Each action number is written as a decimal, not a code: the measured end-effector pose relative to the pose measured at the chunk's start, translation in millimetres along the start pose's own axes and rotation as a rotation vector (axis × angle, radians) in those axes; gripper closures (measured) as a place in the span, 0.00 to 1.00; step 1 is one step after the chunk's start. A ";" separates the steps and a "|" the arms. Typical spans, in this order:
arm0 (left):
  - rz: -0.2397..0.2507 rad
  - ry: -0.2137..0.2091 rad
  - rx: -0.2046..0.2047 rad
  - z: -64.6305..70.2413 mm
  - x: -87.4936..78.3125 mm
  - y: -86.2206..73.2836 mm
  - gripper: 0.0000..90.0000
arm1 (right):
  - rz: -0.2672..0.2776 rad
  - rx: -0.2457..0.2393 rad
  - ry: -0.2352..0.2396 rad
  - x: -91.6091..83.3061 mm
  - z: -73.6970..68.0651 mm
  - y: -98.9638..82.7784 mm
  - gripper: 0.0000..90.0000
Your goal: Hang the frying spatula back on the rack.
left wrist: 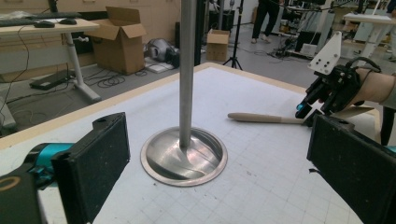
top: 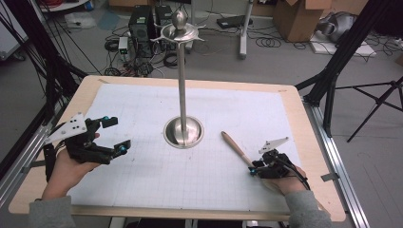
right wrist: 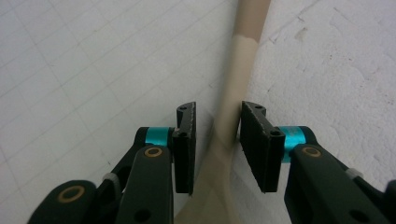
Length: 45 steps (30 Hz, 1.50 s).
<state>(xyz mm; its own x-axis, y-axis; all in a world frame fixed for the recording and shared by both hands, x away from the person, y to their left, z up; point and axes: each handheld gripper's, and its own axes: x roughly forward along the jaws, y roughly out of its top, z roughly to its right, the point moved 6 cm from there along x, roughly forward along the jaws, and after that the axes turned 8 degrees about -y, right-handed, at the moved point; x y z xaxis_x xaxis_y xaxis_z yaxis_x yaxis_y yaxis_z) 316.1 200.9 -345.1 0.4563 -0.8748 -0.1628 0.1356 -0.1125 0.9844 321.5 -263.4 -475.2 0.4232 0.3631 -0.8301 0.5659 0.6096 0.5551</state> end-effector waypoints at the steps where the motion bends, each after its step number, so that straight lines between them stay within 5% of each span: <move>1: 0.000 0.000 0.000 0.0 0.0 0.0 0.07 | 0.000 0.000 0.000 0.0 0.0 0.0 0.74; 30: -0.006 -0.007 -0.004 -0.1 3.8 -1.3 0.07 | -0.018 0.009 -0.037 -1.3 -5.5 -0.2 0.87; 35: -0.001 -0.004 -0.004 -0.7 2.7 -0.8 0.07 | 0.015 0.026 0.002 -7.6 -6.5 4.4 0.87; 45: -0.003 -0.003 0.001 -0.5 2.0 -0.1 0.07 | 0.064 0.012 0.009 -17.1 -5.8 10.0 0.87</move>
<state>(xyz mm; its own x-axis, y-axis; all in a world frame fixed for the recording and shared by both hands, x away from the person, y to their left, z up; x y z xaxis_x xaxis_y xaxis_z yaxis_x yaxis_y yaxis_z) 317.5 199.4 -345.5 0.4534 -0.8759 -0.1652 0.1359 -0.1152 0.9840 315.8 -259.4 -455.7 0.4529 0.4072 -0.7931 0.5464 0.5761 0.6079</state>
